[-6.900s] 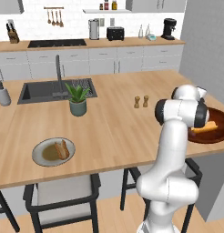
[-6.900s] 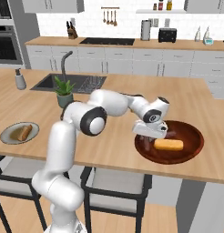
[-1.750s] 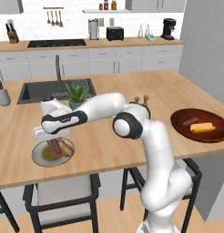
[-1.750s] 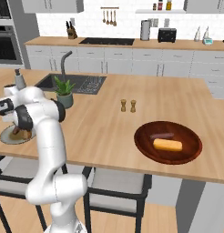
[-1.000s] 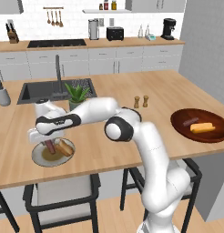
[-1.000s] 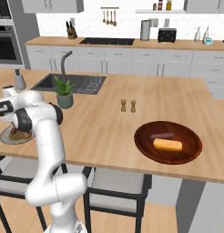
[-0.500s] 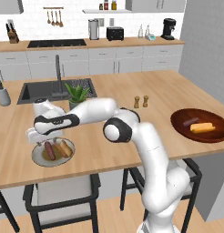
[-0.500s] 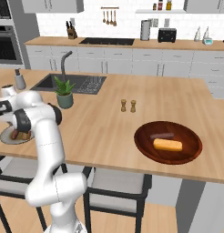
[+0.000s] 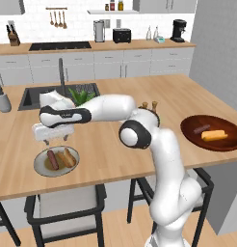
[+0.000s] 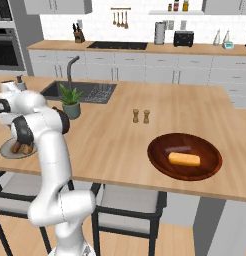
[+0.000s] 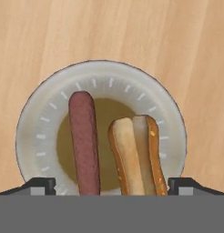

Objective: Place one bun and one sausage from the bowl on each plate.

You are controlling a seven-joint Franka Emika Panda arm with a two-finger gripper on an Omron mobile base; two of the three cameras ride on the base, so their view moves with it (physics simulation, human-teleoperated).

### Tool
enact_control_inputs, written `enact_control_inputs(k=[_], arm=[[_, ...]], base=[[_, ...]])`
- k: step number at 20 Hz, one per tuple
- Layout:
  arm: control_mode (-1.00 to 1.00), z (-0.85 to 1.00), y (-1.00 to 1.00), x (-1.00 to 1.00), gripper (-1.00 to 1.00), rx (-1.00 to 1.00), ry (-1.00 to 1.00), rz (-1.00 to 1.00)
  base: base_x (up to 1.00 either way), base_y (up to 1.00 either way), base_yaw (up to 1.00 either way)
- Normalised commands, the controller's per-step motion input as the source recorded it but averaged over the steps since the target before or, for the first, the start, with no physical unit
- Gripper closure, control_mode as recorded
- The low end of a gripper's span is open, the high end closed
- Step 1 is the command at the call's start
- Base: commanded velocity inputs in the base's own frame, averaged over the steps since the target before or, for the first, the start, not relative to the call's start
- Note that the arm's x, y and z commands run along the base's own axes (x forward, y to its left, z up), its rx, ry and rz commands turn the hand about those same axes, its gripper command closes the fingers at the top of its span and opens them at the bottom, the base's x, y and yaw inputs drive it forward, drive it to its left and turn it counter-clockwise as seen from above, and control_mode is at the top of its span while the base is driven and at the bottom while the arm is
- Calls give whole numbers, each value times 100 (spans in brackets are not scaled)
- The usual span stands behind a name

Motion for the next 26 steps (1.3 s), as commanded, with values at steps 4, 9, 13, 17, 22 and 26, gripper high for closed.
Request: enact_control_inputs(k=[4,9,13,17,22,26], arm=[[-100,18,-100,-15,-100,12,0,-19],[-100,11,-100,-1,-100,14,0,-25],[-100,0,-100,0,-100,15,0,-27],[-100,0,-100,1,-100,10,2,-34],[-100,0,-100,2,-100,9,3,-38],[-100,0,-100,13,-100,6,4,-37]], base=[[0,0,0],[0,0,0],[0,0,0],[0,0,0],[0,0,0],[0,0,0]])
